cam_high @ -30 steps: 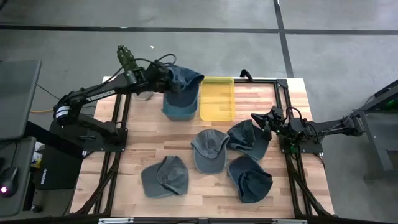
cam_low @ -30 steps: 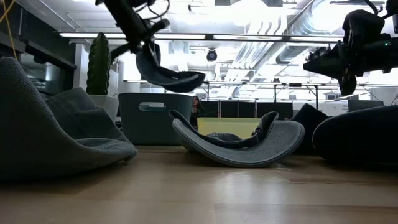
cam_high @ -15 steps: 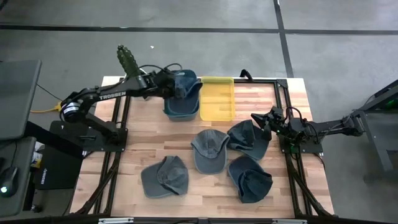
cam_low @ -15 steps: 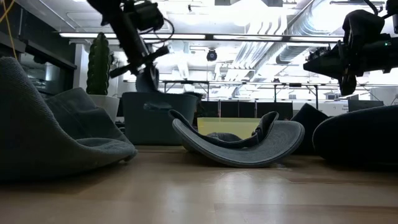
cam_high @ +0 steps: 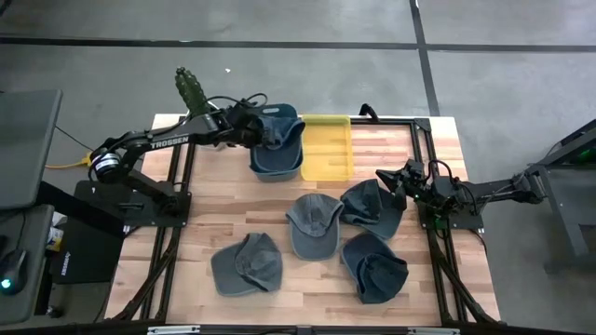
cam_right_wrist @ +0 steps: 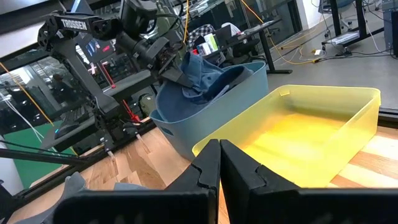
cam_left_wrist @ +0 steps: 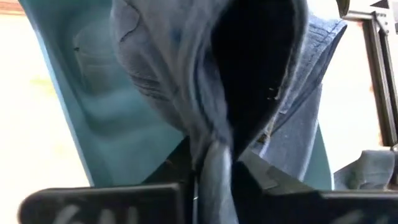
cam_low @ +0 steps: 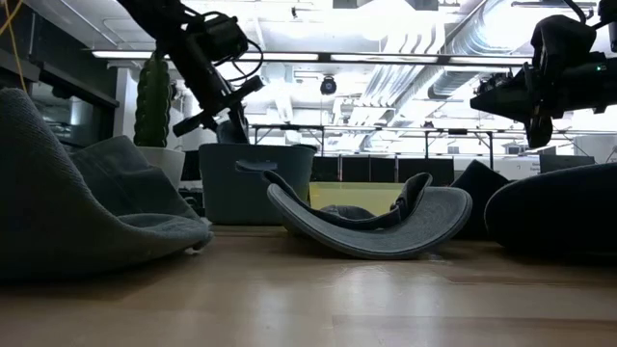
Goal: Pick & Place hat
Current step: Put the top left blue cap into the blue bin, then put the top blue cap into the blue bin
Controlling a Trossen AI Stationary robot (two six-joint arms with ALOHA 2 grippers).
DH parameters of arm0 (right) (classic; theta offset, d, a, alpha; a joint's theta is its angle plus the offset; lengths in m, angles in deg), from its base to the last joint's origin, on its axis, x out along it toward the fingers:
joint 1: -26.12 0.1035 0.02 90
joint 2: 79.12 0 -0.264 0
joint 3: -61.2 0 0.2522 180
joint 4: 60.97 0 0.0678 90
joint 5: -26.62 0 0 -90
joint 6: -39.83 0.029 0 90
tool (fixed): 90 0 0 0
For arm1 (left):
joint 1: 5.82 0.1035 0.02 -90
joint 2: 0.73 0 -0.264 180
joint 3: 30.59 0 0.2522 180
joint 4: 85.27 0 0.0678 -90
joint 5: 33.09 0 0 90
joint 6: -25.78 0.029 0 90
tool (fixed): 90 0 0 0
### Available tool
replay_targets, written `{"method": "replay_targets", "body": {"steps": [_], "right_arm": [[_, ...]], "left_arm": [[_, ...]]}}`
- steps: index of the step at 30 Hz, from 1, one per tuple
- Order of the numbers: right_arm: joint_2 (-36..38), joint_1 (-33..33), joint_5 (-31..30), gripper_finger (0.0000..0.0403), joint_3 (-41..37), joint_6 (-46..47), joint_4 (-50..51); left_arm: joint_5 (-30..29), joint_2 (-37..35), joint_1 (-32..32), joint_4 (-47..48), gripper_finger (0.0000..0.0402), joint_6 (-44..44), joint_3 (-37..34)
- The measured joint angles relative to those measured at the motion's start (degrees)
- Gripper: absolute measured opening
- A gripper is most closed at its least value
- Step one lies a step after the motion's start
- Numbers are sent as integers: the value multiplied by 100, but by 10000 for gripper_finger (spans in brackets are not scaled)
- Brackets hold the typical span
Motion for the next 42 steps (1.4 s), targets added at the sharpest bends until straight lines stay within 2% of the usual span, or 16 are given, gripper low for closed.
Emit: {"method": "replay_targets", "body": {"steps": [11, 16, 22, 27, 31, 42], "right_arm": [[0, 0, 0, 5, -2, 1, -1], [0, 0, -1, 5, 0, -1, 1], [0, 0, 0, 5, -1, 1, 1], [0, 0, -1, 5, -2, 1, 1], [0, 1, 0, 5, -1, 1, 0], [0, 2, 1, 5, 0, 1, -1]], "left_arm": [[-168, 0, 0, 194, 246, 103, -4], [-168, 0, 0, 201, 297, 46, -4], [-292, 0, 0, 310, 307, -21, 72], [-749, 0, 0, 920, 307, 82, 530], [-809, 0, -16, 1272, 307, 153, 923], [-678, 0, -874, 1272, 307, 251, 1406]]}}
